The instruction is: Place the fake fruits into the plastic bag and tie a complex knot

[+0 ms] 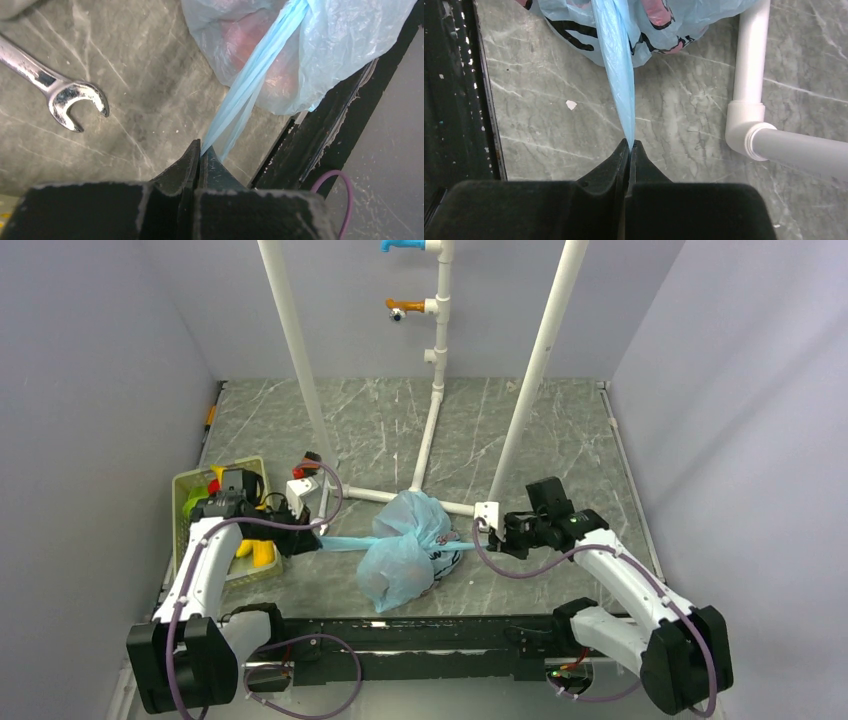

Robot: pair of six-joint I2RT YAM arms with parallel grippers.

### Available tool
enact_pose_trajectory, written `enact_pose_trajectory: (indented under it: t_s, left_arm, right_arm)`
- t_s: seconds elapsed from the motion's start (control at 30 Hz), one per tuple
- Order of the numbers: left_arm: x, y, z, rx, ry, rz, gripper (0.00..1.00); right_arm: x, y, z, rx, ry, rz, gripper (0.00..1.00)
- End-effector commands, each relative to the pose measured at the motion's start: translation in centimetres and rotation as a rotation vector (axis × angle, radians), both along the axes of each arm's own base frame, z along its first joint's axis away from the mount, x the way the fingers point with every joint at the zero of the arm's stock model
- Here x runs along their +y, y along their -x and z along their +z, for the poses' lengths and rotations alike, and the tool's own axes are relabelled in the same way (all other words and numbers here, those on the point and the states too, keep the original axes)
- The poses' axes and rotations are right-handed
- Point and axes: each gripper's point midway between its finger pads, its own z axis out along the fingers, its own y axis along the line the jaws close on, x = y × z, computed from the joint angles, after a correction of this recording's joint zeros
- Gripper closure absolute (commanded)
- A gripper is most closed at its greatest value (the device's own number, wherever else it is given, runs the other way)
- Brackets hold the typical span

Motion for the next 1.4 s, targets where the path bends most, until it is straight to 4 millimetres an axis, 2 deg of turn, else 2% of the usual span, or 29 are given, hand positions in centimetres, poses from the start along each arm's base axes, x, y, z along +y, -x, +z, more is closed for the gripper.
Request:
enact_pose_trajectory:
  t_s: [0.0,0.07,0.1,0.13,0.17,0.2,0.23,0.27,0.37,0.47,0.5,0.57,0.7,0.77,0.8,0.83,0.9,1.0,1.1,1.17,1.23,1.3,1.37]
  left_arm:
    - [5.9,-2.7,0.1,-0.170,-0.309,0.010,1.00]
    - [4.2,-2.2,1.9,-0.212,-0.237,-0.049,1.00]
    - [3.3,-2.1,2.7,-0.239,-0.204,-0.078,0.95]
    - [2.5,-2.0,3.3,-0.261,-0.179,-0.101,0.84]
    - [1.7,-1.9,3.7,-0.275,-0.159,-0.126,0.67]
    - [1.0,-1.8,3.9,-0.286,-0.143,-0.150,0.55]
    - [0.4,-1.7,3.8,-0.288,-0.140,-0.166,0.44]
    - [-0.2,-1.8,3.7,-0.292,-0.144,-0.187,0.38]
    - [-1.6,-2.0,3.6,-0.309,-0.158,-0.249,0.30]
    - [-2.9,-2.1,3.6,-0.320,-0.156,-0.300,0.27]
    - [-3.3,-2.1,3.2,-0.319,-0.166,-0.318,0.26]
    - [-3.9,-1.8,2.1,-0.308,-0.198,-0.368,0.25]
    - [-4.9,-1.0,-0.1,-0.296,-0.244,-0.452,0.28]
    - [-4.9,-0.8,-1.7,-0.272,-0.290,-0.476,0.33]
    - [-4.7,-0.7,-2.7,-0.245,-0.319,-0.485,0.41]
    - [-4.5,-0.6,-3.1,-0.226,-0.339,-0.481,0.63]
    - [-3.8,-0.7,-3.5,-0.196,-0.372,-0.441,0.99]
    - [-2.3,-0.1,-2.9,-0.187,-0.369,-0.394,1.00]
    - [0.8,-0.3,-2.8,-0.217,-0.405,-0.307,1.00]
    - [2.9,0.0,-3.1,-0.211,-0.431,-0.280,1.00]
    - [4.2,0.4,-3.9,-0.191,-0.462,-0.277,1.00]
    - [4.2,0.4,-4.6,-0.187,-0.452,-0.280,1.00]
    - [2.6,0.2,-4.3,-0.196,-0.406,-0.287,1.00]
  right_arm:
    - [-6.8,0.1,-1.7,0.097,0.312,-0.157,1.00]
    - [-5.1,0.5,0.6,0.139,0.236,-0.122,1.00]
    - [-4.0,0.6,2.0,0.138,0.196,-0.098,0.97]
    - [-3.3,0.8,2.7,0.142,0.169,-0.084,0.85]
    - [-2.5,0.9,3.2,0.133,0.145,-0.067,0.70]
    - [-2.0,1.0,3.5,0.122,0.135,-0.055,0.58]
    - [-1.5,1.0,3.5,0.111,0.134,-0.044,0.47]
    - [-1.1,1.1,3.4,0.100,0.140,-0.033,0.39]
    - [-0.1,0.9,3.3,0.068,0.158,-0.014,0.26]
    - [0.6,0.5,3.2,0.052,0.159,0.002,0.13]
    - [0.9,0.4,3.1,0.046,0.161,0.009,0.12]
    - [1.5,0.1,2.8,0.032,0.164,0.025,0.16]
    - [2.9,-0.5,2.3,0.016,0.159,0.035,0.37]
    - [3.1,-0.5,1.8,0.014,0.172,0.036,0.55]
    - [3.0,-0.5,1.4,0.013,0.182,0.029,0.63]
    - [2.7,-0.5,1.0,0.009,0.194,0.020,0.74]
    - [1.7,-0.5,0.4,-0.004,0.224,-0.012,1.00]
    - [-0.5,0.1,0.4,-0.034,0.265,-0.059,1.00]
    - [-3.7,0.4,-0.1,-0.090,0.286,-0.125,1.00]
    - [-6.4,0.7,-1.2,-0.097,0.340,-0.145,1.00]
    - [-8.2,1.3,-2.4,-0.061,0.377,-0.164,1.00]
    - [-8.4,1.3,-3.3,-0.049,0.365,-0.177,1.00]
    - [-7.5,1.0,-3.3,-0.045,0.326,-0.173,1.00]
